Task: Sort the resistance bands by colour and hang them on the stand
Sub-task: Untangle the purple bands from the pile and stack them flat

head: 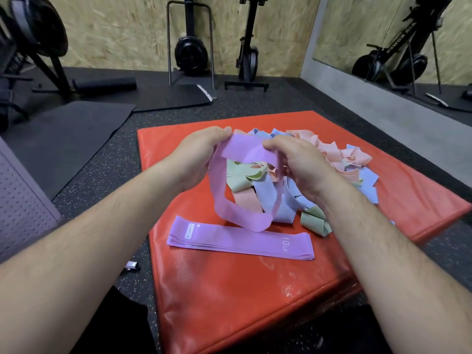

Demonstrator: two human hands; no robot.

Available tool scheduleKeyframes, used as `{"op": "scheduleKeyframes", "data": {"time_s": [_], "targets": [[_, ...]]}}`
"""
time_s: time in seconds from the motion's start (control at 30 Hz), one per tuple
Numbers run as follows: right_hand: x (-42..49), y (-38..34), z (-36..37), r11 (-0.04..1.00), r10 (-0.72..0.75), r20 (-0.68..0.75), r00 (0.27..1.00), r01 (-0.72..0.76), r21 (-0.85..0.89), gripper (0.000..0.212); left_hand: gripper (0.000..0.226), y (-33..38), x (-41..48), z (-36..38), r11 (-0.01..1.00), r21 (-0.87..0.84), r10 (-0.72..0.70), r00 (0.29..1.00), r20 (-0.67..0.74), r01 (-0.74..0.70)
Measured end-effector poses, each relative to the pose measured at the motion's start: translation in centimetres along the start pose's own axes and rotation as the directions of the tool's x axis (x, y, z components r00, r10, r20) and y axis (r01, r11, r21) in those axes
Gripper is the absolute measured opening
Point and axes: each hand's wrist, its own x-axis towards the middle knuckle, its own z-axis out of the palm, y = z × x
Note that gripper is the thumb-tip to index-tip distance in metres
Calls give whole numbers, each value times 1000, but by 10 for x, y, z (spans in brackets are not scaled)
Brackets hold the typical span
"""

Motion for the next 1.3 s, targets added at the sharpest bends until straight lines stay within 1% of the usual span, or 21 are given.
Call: {"op": "scheduleKeyframes", "data": {"time_s": [0.13,0.23,0.3,0.37,0.43,0.47,0.53,0.57,0.6,0.63,0.67,0.73,0.8,0.9,0.97,1.03,1.07,1.13,1.2,1.27,1.3], "targets": [[-2,0,-2,999,-2,54,999,-1,48,18,28,3,-4,4,1000,-23,20,1000,6,-20],[-5,-2,-4,997,1,39,999,-4,76,18,25,8,-7,6,999,-16,47,999,-19,-47],[-5,-2,-7,994,0,46,999,-5,109,30,22,7,-5,3,997,21,71,997,-14,-71],[-7,-4,-9,980,-5,56,998,-7,197,44,19,8,-5,-1,995,70,69,997,28,-71],[-6,-5,-10,967,-10,25,1000,3,255,44,11,10,-8,-3,996,64,52,993,102,-59],[-6,-5,-10,977,-13,-13,1000,15,215,35,10,11,-10,-2,998,32,48,990,131,-53],[-3,-1,-10,998,-66,-170,983,64,-18,9,12,15,-13,2,997,-36,67,986,155,-62],[-2,2,-9,978,-157,-248,956,117,-171,12,12,15,-13,3,995,-62,86,985,151,-77],[-2,4,-8,936,-278,-278,919,195,-294,19,12,14,-11,4,993,-84,99,985,142,-88],[-3,4,-5,893,-374,-265,889,268,-361,29,14,13,-10,5,990,-102,107,985,133,-93],[-5,4,-2,872,-410,-218,886,311,-378,41,16,13,-9,5,989,-117,109,986,127,-94],[-9,2,5,892,-370,-90,925,327,-312,58,21,11,-6,4,987,-131,110,986,122,-94],[-11,2,9,915,-332,19,943,327,-234,54,26,11,-6,5,984,-147,124,983,132,-104],[-8,5,7,936,-299,24,954,298,-189,32,35,11,-7,4,976,-174,157,976,150,-131],[-7,4,5,949,-283,-1,959,280,-145,29,39,10,-8,2,980,-103,186,970,156,-171],[-6,4,3,961,-255,-18,967,252,-115,29,38,8,-10,2,973,67,209,967,146,-221],[-5,4,2,967,-237,-26,971,233,-99,28,34,7,-10,3,960,148,222,967,124,-240],[-5,3,3,977,-207,-49,977,204,-62,22,23,5,-11,5,934,237,256,964,76,-266],[-6,5,5,981,-195,-85,977,194,-30,30,16,3,-9,5,913,285,290,956,52,-293],[-6,8,6,972,-228,-83,970,222,-74,39,14,0,-7,3,890,325,325,945,40,-320],[-5,11,6,952,-274,-66,959,261,-161,37,13,0,-6,2,876,349,342,939,37,-333]]}}
